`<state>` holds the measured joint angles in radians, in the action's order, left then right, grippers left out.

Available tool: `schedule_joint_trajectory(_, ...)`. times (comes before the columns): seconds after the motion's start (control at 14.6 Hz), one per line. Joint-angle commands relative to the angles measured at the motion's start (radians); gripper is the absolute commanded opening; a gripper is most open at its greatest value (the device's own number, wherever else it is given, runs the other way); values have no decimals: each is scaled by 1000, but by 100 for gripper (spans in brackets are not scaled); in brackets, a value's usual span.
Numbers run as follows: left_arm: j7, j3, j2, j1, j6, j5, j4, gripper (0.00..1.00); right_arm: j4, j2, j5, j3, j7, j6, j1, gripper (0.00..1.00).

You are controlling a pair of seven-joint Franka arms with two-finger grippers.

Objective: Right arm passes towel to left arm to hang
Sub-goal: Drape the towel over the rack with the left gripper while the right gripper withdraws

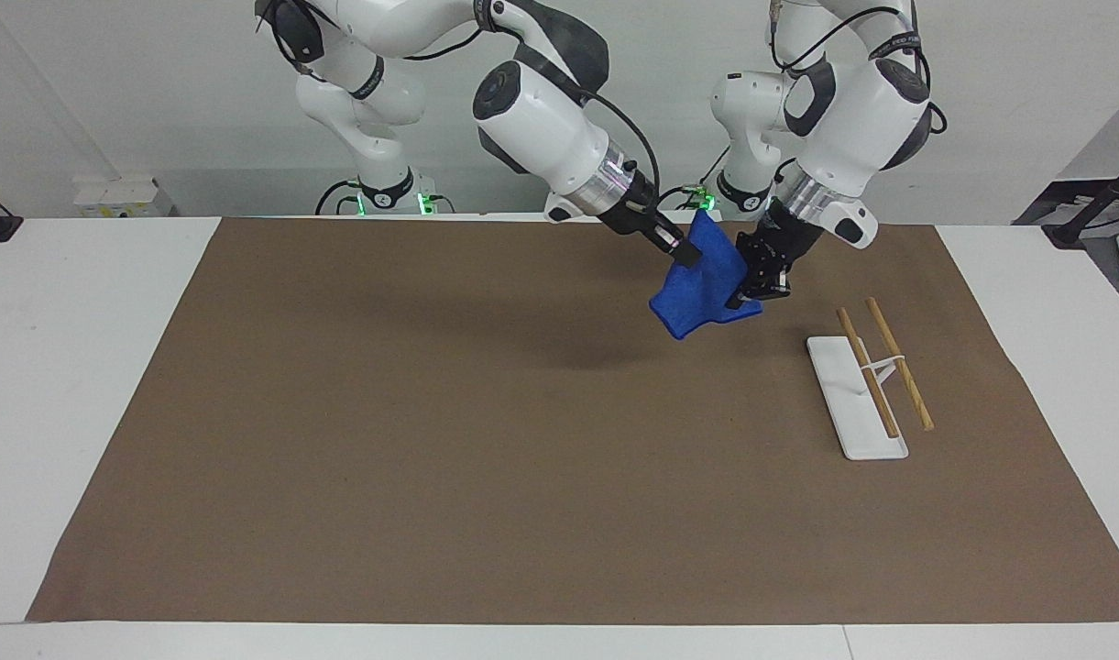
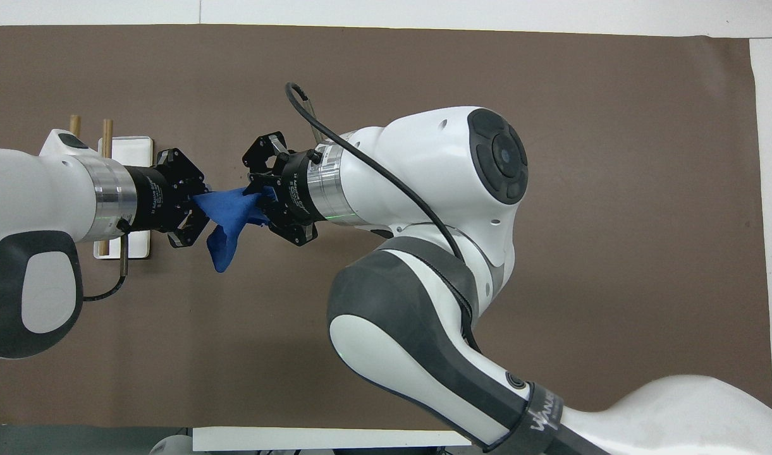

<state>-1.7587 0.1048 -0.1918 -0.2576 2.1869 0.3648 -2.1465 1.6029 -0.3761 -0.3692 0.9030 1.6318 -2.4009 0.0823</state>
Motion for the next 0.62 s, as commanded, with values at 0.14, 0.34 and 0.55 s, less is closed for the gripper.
schedule_joint_trajectory(0.14,1,-11,-8,-20,22,17,-19,0,-15,-17,3,17,0,2,10,1)
schedule_joint_trajectory(0.34,2,-13,-8,-19,22,17,-19,0,-14,-10,6,7,-3,6,8,66)
schedule_joint_trajectory(0.55,18,-13,-8,-19,28,16,-18,0,-9,9,15,-4,-50,8,7,99)
